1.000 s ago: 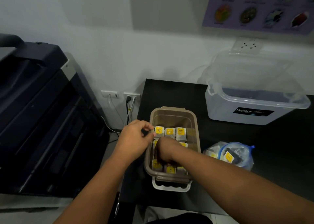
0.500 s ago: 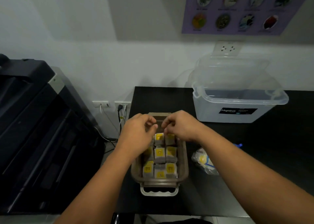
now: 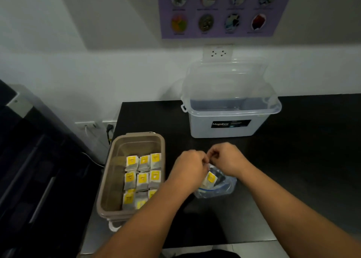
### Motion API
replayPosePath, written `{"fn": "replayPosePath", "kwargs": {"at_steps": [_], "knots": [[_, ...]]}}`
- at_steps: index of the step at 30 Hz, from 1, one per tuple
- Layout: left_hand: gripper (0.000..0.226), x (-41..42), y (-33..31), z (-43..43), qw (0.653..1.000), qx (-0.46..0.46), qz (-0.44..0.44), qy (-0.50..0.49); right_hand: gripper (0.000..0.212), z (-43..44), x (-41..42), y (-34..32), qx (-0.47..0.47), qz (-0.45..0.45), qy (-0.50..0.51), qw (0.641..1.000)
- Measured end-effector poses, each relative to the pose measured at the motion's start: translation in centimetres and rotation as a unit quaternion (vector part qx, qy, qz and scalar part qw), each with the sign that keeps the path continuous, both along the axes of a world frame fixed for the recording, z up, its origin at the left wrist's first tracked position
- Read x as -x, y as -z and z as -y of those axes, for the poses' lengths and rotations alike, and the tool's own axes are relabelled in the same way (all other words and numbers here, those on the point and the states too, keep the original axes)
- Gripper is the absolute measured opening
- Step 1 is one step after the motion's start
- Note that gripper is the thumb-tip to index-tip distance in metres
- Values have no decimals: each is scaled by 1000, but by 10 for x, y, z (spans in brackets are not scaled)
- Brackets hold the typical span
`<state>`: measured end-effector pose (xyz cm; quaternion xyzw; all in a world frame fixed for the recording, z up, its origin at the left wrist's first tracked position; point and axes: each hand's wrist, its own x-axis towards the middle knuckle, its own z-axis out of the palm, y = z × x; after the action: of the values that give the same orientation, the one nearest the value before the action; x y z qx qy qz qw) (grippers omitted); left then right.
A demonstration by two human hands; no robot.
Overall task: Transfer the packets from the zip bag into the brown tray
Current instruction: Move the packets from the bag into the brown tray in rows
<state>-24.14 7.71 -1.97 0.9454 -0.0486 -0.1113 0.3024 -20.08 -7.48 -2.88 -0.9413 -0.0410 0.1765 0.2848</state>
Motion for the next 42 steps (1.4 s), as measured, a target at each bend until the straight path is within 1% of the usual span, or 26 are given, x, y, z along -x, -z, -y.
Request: {"fn": "replayPosePath", "kwargs": {"at_steps": [2,4,5,8,10,11,13,15,17,18,21,22,24,26,27,28,30,33,36,39,42], "knots": [[20,-10,15,25,990,-85,-109,16,23,9,3,18,22,-41,-2,999],[26,-20,31,43,965,-172,-194,29,13,13,2,34,73,-77,-17,994],[31,-23,39,50,956,-200,-215,24,11,16,2,40,101,-88,-30,991],[33,-22,59,56,937,-243,-251,-10,19,20,0,52,140,-123,-58,981],[28,-20,72,59,943,-256,-214,-18,10,20,-4,58,157,-151,-72,973],[27,-18,77,59,945,-262,-193,-21,20,19,-9,62,170,-173,-74,967],[28,-15,86,62,945,-272,-177,-40,47,16,-20,74,187,-246,-51,950],[28,-12,93,62,950,-267,-154,-56,59,16,-25,89,169,-301,-5,938],[28,-11,96,60,956,-260,-122,-56,58,12,-26,92,162,-326,37,931],[28,-10,97,60,958,-257,-110,-55,55,10,-25,92,157,-320,43,934],[26,-10,98,58,962,-242,-104,-67,45,11,-23,93,166,-291,19,942],[26,-11,98,58,964,-236,-100,-67,40,13,-22,94,159,-261,11,952],[29,-10,98,56,971,-218,-81,-62,28,20,-17,85,122,-190,-32,974],[32,-9,93,53,976,-193,-84,-55,10,30,-10,75,84,-140,-83,983],[32,-9,87,52,979,-180,-86,-50,10,37,-9,72,39,-122,-85,988],[29,-9,81,50,982,-163,-79,-47,16,42,-10,68,-10,-110,-77,991],[16,-9,65,44,991,-117,-41,-54,18,48,-13,57,-109,-117,-45,986],[7,-8,36,33,994,-31,6,-105,12,48,-19,38,-230,-101,-10,968],[5,-10,15,15,983,61,43,-165,13,39,-21,18,-351,-129,23,927],[6,-12,0,-8,957,179,54,-220,16,20,-17,4,-411,-171,21,895],[7,-7,-11,-33,930,266,46,-250,11,-7,-12,-9,-458,-181,47,869]]}}
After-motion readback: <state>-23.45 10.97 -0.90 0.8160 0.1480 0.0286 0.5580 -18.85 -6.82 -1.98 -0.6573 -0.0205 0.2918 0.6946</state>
